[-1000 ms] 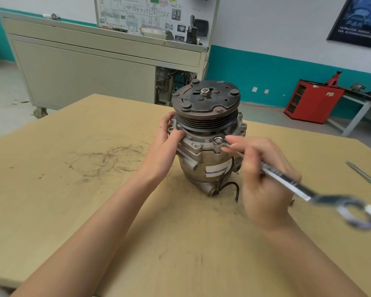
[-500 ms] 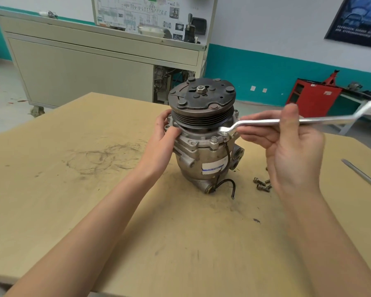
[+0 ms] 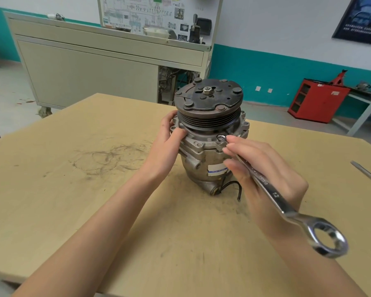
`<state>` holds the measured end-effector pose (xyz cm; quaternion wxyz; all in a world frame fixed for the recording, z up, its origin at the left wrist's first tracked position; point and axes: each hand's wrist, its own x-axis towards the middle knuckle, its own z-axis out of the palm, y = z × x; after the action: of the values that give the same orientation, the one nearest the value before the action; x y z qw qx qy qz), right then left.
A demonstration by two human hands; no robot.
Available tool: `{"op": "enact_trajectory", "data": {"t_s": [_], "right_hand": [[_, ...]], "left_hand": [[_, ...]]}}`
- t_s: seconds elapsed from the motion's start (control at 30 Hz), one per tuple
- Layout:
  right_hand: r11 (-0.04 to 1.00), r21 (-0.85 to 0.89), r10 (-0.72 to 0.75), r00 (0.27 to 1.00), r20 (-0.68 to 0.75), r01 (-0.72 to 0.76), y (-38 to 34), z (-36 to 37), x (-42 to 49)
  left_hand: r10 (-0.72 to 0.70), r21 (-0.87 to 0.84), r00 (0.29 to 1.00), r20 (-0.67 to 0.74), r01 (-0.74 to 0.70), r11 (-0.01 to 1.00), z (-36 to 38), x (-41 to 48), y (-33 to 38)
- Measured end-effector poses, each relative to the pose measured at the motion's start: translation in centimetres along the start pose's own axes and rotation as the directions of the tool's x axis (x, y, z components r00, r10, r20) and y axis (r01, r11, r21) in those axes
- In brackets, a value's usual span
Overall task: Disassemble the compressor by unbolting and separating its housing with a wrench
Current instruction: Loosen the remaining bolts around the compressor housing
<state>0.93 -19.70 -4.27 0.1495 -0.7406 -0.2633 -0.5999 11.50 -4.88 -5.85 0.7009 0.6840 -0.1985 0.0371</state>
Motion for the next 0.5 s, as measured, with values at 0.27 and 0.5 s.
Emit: {"op": "enact_trajectory", "data": {"t_s": [0.27,0.5], "right_hand": [[0.469,0.664,0.601,0.762,0.243,-0.582,2.0,0.1,1.3],[-0.037,0.713,0.711,0.483,0.511,-0.701,4.1,-0.2,2.7]], "left_hand": [[-0.006,0.003,1.000,0.000,0.006,1.000,0.1,-0.1,0.0],[-0.001,0.010,1.000,-0.015,0.001,1.000,0.2,-0.1,0.1]]}}
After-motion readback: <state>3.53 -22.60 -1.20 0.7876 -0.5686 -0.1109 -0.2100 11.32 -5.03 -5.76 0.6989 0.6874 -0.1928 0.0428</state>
